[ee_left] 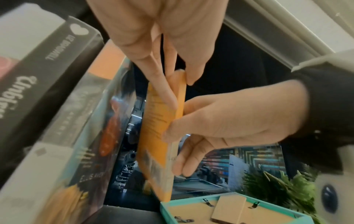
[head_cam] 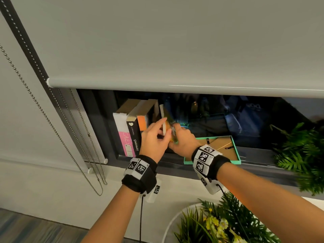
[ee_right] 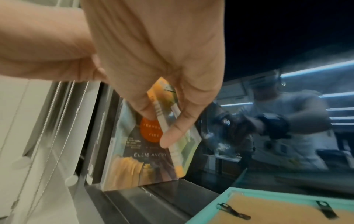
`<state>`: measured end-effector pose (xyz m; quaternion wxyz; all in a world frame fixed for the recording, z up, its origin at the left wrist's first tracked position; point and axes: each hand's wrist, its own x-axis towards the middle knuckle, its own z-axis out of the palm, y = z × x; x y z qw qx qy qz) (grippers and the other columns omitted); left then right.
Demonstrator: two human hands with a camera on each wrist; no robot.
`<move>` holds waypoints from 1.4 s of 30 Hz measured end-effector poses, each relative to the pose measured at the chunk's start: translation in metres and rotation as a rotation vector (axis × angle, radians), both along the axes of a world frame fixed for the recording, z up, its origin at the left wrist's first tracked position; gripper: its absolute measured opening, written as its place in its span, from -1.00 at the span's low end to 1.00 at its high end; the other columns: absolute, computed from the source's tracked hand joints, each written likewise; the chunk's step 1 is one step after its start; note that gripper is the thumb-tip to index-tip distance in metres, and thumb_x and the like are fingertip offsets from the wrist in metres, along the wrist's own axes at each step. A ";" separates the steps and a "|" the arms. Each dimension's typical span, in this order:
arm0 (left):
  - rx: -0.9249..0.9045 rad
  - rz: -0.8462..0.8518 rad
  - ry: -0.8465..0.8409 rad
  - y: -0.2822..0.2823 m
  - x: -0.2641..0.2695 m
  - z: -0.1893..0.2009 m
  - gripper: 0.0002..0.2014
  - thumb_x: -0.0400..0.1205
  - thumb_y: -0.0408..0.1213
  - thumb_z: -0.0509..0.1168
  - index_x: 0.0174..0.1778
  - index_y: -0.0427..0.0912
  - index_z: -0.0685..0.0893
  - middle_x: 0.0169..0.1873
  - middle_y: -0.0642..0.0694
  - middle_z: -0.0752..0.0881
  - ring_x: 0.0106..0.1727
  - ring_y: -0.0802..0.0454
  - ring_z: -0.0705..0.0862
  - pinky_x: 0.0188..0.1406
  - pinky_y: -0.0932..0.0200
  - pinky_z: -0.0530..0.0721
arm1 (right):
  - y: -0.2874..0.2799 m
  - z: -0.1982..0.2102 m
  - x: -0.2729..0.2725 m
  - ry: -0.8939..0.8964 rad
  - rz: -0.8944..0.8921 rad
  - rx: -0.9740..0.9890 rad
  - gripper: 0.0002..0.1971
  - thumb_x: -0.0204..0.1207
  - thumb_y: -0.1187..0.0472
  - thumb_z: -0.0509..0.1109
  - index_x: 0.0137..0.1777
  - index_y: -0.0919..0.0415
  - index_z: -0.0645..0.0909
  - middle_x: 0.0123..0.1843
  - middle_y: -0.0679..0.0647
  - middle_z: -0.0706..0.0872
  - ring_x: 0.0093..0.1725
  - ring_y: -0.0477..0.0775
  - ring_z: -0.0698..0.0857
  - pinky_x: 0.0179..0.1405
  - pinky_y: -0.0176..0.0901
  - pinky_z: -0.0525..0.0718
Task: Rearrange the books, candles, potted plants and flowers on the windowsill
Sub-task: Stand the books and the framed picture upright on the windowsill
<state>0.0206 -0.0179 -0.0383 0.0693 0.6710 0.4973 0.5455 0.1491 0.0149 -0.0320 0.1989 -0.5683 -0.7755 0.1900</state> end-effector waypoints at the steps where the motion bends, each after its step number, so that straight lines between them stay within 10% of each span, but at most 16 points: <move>1: -0.025 -0.012 -0.011 0.001 -0.002 -0.001 -0.57 0.56 -0.31 0.41 0.37 -0.17 0.59 -0.01 -0.03 0.72 -0.07 0.25 0.70 -0.15 0.49 0.70 | 0.002 -0.003 -0.004 -0.015 0.009 0.008 -0.48 0.51 0.07 0.36 0.42 0.14 0.29 0.20 0.20 0.61 0.14 0.28 0.67 0.09 0.09 0.67; 9: 0.027 0.269 -0.066 -0.006 -0.045 -0.021 -0.80 0.51 -0.44 0.37 -0.11 -0.08 0.52 -0.30 0.00 0.59 -0.32 0.14 0.61 -0.26 0.16 0.72 | 0.016 -0.027 -0.025 0.009 -0.073 -0.127 -0.71 0.63 0.20 0.22 0.31 0.28 0.44 0.16 0.28 0.66 0.12 0.30 0.68 0.11 0.05 0.66; 25: -0.110 0.378 -0.040 0.004 -0.055 -0.046 -0.84 0.53 -0.47 0.34 -0.21 -0.16 0.49 -0.25 -0.05 0.52 -0.38 0.18 0.49 -0.37 0.40 0.52 | 0.026 -0.041 -0.034 0.104 0.118 -0.320 -0.22 0.63 0.19 0.26 0.67 -0.09 -0.17 0.55 0.12 0.44 0.37 0.16 0.59 0.40 0.10 0.55; 42: -0.299 0.072 0.149 -0.014 -0.022 -0.065 -0.84 0.47 -0.41 0.38 -0.29 -0.12 0.53 -0.33 0.07 0.54 -0.42 0.17 0.54 -0.41 0.32 0.55 | -0.003 -0.047 0.069 -0.864 0.005 0.013 -0.19 0.35 0.09 0.57 0.54 0.08 0.23 0.49 0.18 0.37 0.49 0.26 0.37 0.47 0.13 0.39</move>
